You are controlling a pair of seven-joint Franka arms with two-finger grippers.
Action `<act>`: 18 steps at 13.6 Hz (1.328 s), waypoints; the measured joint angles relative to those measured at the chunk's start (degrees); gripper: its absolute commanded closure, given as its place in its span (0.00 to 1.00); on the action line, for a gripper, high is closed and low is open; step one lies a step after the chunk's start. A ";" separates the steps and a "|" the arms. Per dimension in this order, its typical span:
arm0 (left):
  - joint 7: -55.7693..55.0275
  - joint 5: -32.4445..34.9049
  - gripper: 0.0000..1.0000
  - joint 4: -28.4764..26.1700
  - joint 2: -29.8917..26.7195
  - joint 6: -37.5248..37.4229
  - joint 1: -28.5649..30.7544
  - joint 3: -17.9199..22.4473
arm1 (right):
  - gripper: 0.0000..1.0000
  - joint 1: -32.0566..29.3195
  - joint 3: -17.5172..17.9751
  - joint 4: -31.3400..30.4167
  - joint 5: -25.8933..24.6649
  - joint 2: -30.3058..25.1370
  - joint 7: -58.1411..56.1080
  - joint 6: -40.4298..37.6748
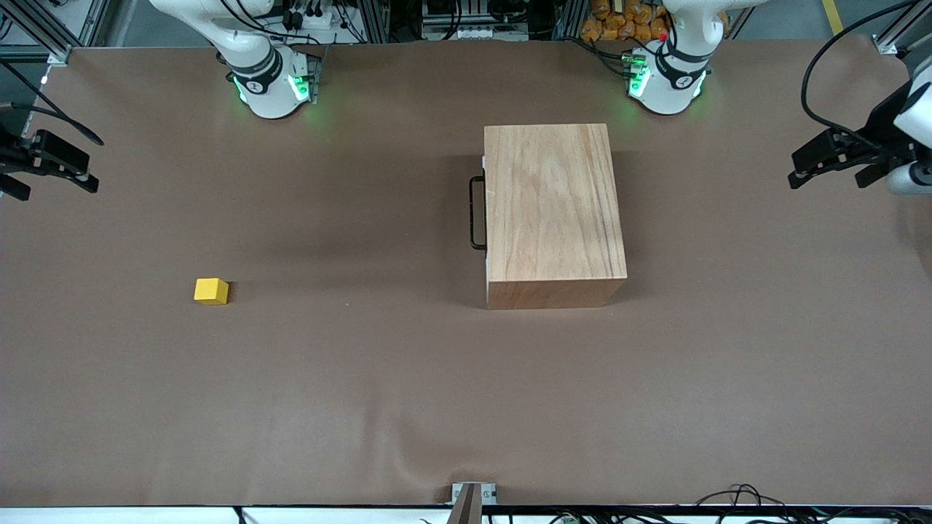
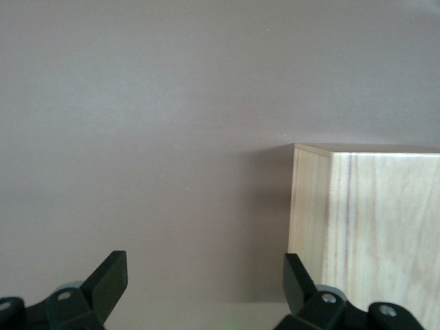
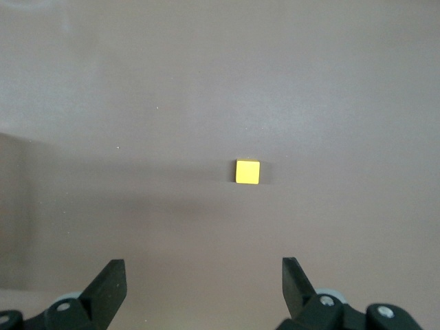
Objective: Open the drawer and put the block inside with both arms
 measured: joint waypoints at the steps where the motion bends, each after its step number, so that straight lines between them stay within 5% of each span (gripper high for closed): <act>1: -1.97 -0.04 0.00 0.57 0.49 0.00 -0.48 -1.03 | 0.00 0.00 0.00 0.00 0.00 0.00 0.00 0.00; 6: -16.02 -0.08 0.00 5.58 6.67 0.05 -4.74 -8.32 | 0.00 -0.03 0.02 -0.01 0.00 0.03 0.00 -0.01; 18: -50.04 9.32 0.00 12.60 21.32 3.16 -37.79 -8.11 | 0.00 -0.41 -0.03 -0.07 0.00 0.23 0.00 -0.02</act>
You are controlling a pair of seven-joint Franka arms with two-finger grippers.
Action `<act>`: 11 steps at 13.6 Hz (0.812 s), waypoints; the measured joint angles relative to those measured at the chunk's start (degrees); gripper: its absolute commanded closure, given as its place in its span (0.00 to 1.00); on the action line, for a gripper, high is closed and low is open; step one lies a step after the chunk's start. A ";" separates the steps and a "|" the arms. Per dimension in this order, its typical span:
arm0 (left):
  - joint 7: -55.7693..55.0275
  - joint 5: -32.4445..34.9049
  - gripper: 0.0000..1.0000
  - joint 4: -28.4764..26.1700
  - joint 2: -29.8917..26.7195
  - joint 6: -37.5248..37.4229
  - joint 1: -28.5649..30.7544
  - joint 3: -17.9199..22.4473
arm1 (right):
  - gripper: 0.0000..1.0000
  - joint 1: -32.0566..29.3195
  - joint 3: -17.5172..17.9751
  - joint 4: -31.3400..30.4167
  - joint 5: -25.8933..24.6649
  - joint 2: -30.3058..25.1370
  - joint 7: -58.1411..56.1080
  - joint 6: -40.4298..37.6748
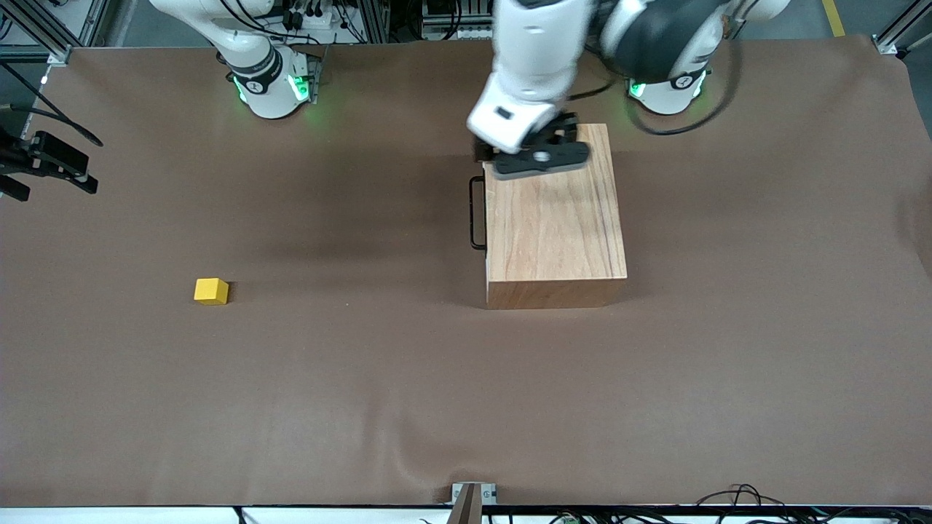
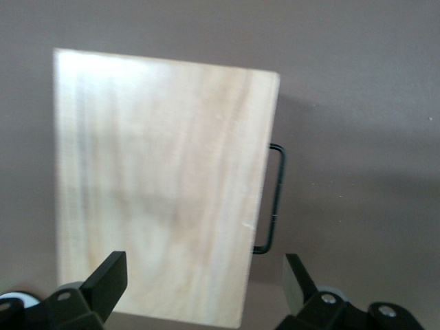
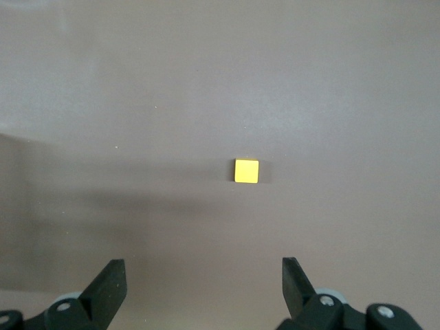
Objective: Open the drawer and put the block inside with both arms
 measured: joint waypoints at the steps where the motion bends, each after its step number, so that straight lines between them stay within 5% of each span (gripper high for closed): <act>1: -0.90 1.63 0.00 0.18 1.79 1.56 -2.45 0.66 | 0.00 -0.16 -0.01 0.00 0.00 0.10 0.00 0.00; 11: -1.42 3.13 0.00 6.69 16.36 8.06 -20.63 11.71 | 0.00 -0.87 -0.03 -0.01 0.00 0.66 0.00 -0.01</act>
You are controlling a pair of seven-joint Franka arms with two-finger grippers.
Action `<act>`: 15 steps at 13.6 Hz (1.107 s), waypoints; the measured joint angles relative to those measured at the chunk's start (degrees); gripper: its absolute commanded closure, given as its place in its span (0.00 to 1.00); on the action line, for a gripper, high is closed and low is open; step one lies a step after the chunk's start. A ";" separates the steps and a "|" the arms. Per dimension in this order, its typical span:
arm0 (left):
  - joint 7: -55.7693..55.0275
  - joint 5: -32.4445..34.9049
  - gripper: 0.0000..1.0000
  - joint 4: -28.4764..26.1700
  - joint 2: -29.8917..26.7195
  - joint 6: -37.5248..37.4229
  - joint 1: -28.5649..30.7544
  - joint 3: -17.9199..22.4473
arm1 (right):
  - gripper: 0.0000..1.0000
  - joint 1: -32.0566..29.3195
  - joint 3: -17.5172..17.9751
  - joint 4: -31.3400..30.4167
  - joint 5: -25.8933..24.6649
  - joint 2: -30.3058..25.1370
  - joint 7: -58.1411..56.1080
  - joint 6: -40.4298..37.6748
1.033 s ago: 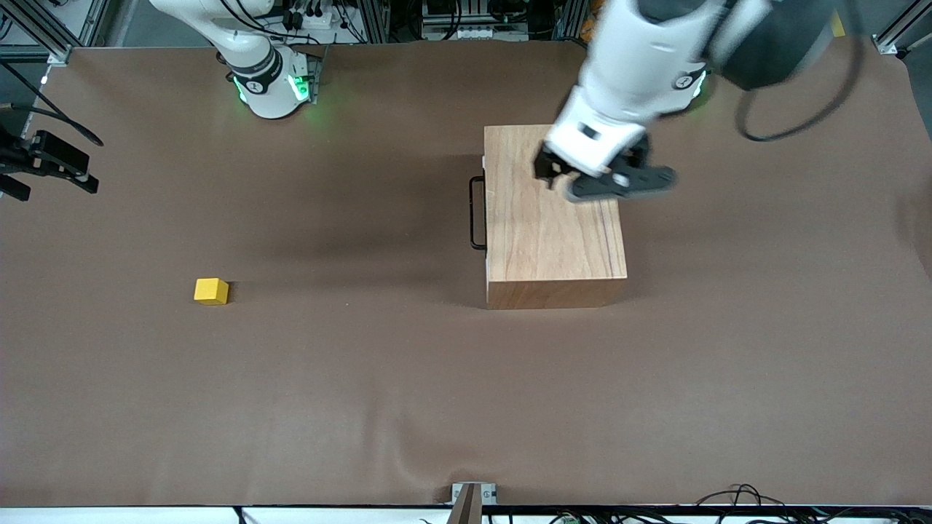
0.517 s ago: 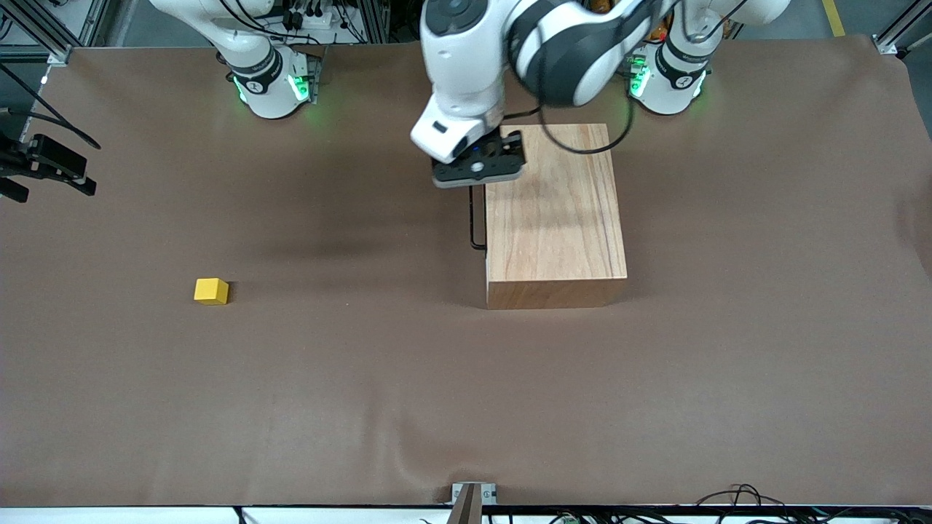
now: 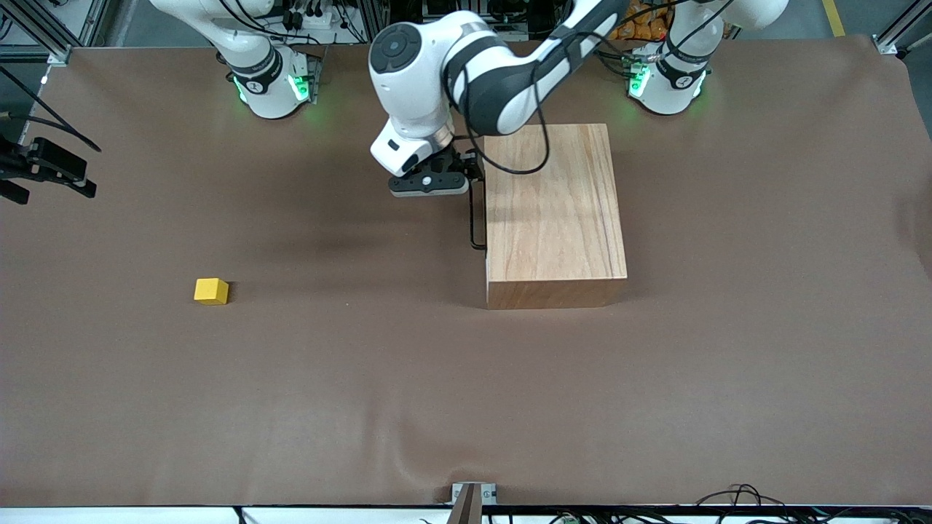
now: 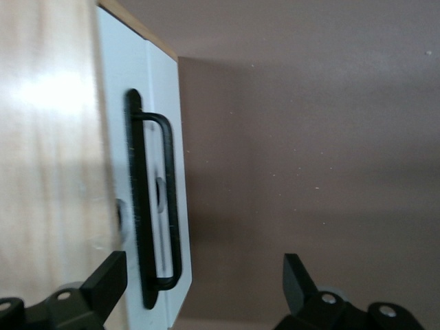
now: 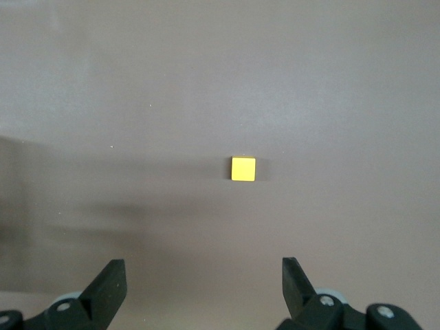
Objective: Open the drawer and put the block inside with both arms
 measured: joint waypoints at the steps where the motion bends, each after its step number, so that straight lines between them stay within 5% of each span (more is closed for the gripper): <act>1: 0.00 0.00 0.00 0.96 1.12 -0.01 -1.59 1.18 | 0.00 -0.27 0.00 0.00 0.00 0.01 0.00 0.00; 15: -1.05 0.03 0.00 3.35 8.15 -0.29 -6.01 8.56 | 0.00 -0.72 -0.01 0.00 0.00 0.19 0.00 -0.57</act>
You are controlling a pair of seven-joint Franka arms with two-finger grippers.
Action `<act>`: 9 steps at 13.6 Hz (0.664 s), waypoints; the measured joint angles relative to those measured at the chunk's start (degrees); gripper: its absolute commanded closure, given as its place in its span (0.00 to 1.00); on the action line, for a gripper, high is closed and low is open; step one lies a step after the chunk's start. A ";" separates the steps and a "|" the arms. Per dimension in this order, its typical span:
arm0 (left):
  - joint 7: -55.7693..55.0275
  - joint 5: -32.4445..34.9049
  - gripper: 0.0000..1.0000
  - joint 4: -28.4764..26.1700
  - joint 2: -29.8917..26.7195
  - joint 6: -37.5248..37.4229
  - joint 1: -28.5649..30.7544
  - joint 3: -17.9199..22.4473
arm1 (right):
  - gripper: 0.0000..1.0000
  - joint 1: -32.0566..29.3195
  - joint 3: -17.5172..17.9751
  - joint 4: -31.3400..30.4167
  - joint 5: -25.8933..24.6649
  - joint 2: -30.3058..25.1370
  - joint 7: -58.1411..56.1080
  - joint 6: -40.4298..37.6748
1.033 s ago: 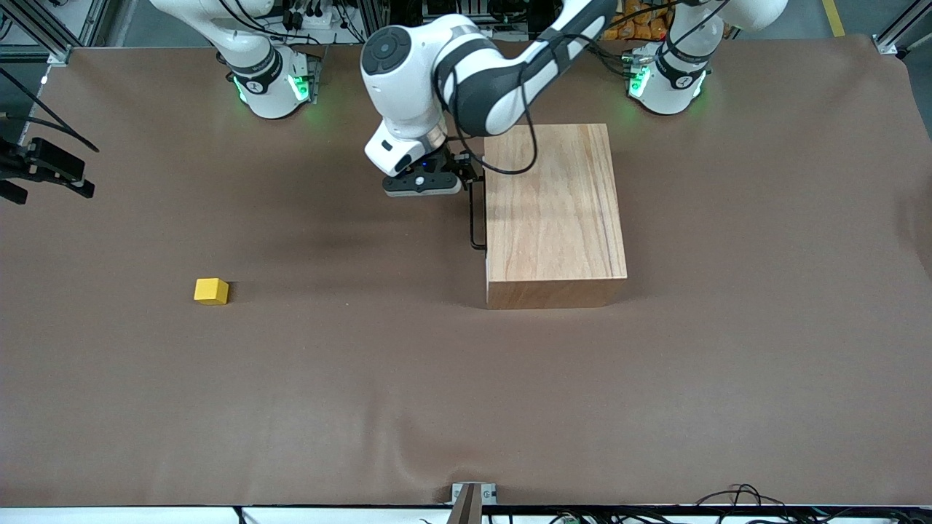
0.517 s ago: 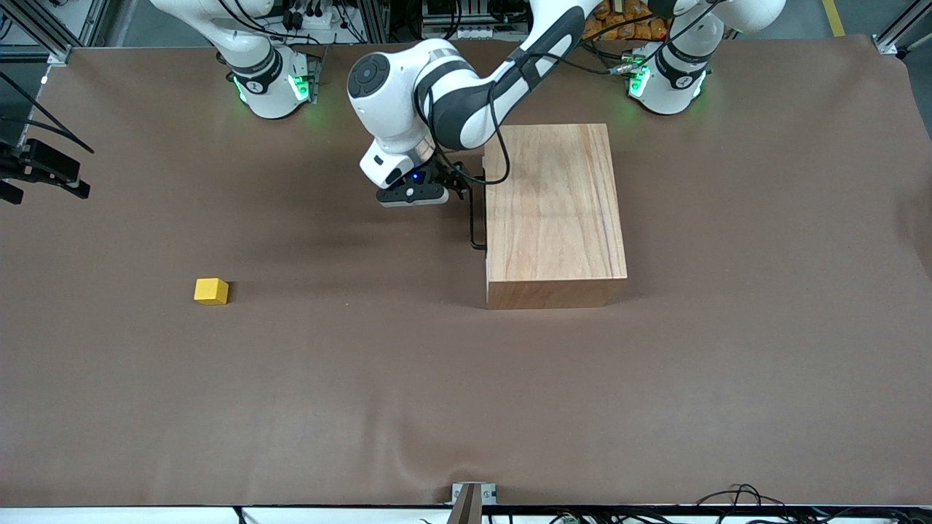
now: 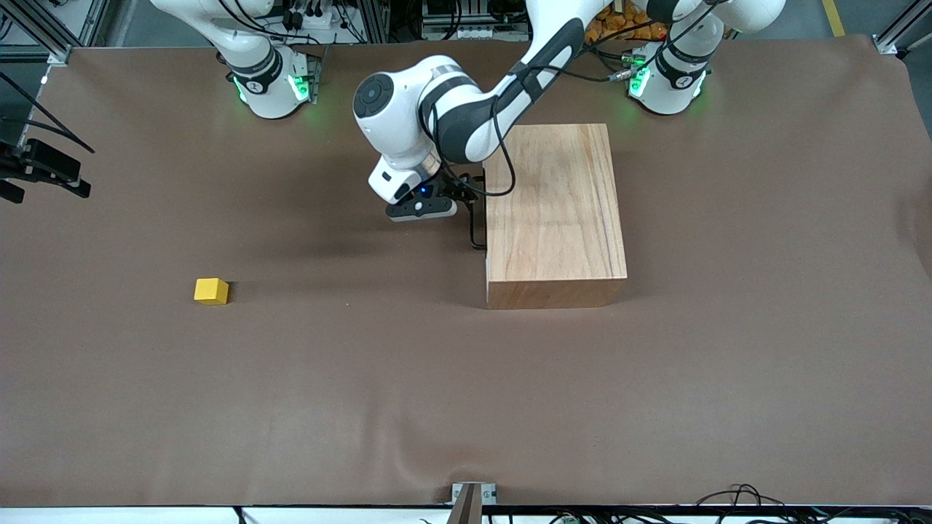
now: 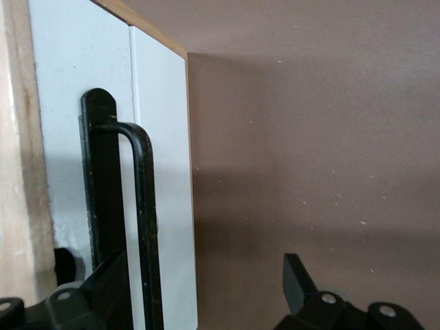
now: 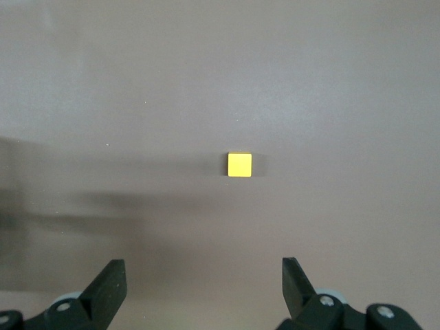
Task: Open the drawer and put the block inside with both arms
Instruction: 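Pull the drawer handle outward with the left gripper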
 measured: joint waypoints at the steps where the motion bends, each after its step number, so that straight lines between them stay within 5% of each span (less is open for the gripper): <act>1: -0.99 0.00 0.00 0.02 0.18 0.00 0.00 0.15 | 0.00 0.00 0.00 0.00 0.00 0.00 0.00 0.00; 9: -3.73 0.00 0.00 0.07 1.18 0.00 -0.01 0.22 | 0.00 -0.01 0.00 0.00 0.00 0.00 0.00 0.00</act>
